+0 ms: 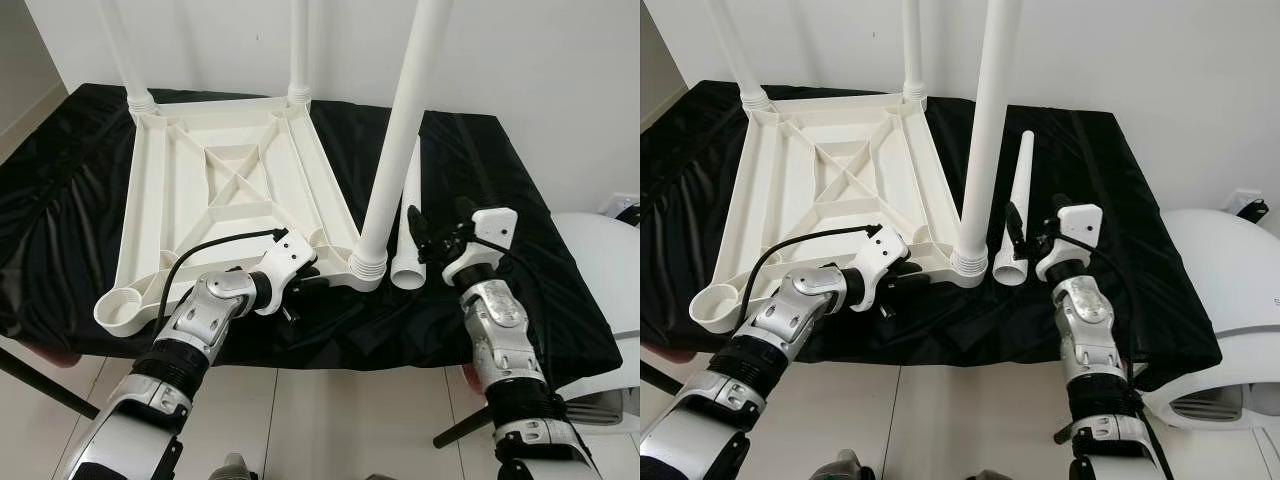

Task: Building children table

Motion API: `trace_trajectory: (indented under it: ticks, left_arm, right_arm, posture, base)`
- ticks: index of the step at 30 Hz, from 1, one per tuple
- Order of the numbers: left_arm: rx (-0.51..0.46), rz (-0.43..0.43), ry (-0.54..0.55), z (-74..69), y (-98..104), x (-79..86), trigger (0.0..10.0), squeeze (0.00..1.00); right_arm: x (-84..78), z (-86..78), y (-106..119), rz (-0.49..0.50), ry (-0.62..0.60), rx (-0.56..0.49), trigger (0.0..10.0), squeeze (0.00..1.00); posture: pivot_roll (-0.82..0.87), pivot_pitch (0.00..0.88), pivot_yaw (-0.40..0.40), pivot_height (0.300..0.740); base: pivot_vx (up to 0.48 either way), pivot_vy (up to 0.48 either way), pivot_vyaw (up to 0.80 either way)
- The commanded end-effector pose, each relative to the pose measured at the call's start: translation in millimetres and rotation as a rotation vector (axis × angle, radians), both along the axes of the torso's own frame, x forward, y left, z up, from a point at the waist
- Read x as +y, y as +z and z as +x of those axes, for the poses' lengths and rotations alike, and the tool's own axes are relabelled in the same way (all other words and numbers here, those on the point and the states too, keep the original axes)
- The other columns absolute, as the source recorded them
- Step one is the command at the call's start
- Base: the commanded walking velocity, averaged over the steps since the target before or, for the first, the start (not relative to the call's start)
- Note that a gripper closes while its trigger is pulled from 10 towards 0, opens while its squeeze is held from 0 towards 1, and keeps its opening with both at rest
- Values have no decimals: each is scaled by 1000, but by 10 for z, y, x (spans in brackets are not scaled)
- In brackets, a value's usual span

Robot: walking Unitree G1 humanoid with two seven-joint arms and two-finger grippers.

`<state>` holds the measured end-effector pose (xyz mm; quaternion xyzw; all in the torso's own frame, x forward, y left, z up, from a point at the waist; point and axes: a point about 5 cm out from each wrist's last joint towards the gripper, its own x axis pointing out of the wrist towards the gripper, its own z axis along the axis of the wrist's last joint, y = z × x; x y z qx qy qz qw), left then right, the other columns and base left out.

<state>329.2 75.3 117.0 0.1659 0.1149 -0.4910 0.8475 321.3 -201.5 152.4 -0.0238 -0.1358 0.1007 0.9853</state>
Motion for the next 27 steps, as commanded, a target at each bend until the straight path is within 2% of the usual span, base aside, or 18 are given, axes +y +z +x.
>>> trace_trajectory:
  ticks: [1,2,3,5,12,13,15,21,24,27]
  left_arm:
    - [23,34,-24,-20,-59,-45,10000,0]
    - [20,39,-30,-23,-61,-47,10000,0]
    - [20,39,-30,-23,-61,-47,10000,0]
    - [21,41,-38,-25,-63,-51,10000,0]
    - [17,43,-38,-12,-53,-50,10000,0]
    - [14,42,-37,-2,-44,-53,10000,0]
    - [12,42,-35,2,-41,-55,10000,0]
    - [9,41,-32,6,-36,-57,10000,0]
    - [8,39,-28,8,-35,-58,10000,0]
    - [4,37,-18,17,-23,-54,10000,0]
  right_arm:
    - [-59,-22,5,12,13,10,10000,0]
    - [-58,-68,0,-36,103,37,10000,0]
    - [-58,-68,0,-36,103,37,10000,0]
    - [-45,-159,-22,-97,215,71,10000,0]
    - [34,-268,-58,-121,340,112,10000,0]
    - [93,-309,-66,-118,404,132,10000,0]
    - [133,-323,-59,-111,435,136,10000,0]
    - [200,-319,-24,-96,466,131,10000,0]
    - [283,-300,-8,-97,493,121,10000,0]
    - [415,-160,57,-44,412,80,10000,0]
  posture:
    - [-31,13,-18,740]
    - [-33,15,-12,740]
    - [-33,15,-12,740]
    - [-37,18,-12,740]
    - [-37,19,-13,740]
    - [-35,19,-14,740]
    - [-34,19,-14,740]
    - [-31,18,-18,740]
    - [-25,16,-21,740]
    - [-14,10,-29,740]
  base:
    - [0,0,0]
    - [0,0,0]
    - [0,0,0]
    - [0,0,0]
    - [0,0,0]
    - [0,0,0]
    - [0,0,0]
    - [0,0,0]
    - [0,0,0]
    - [0,0,0]
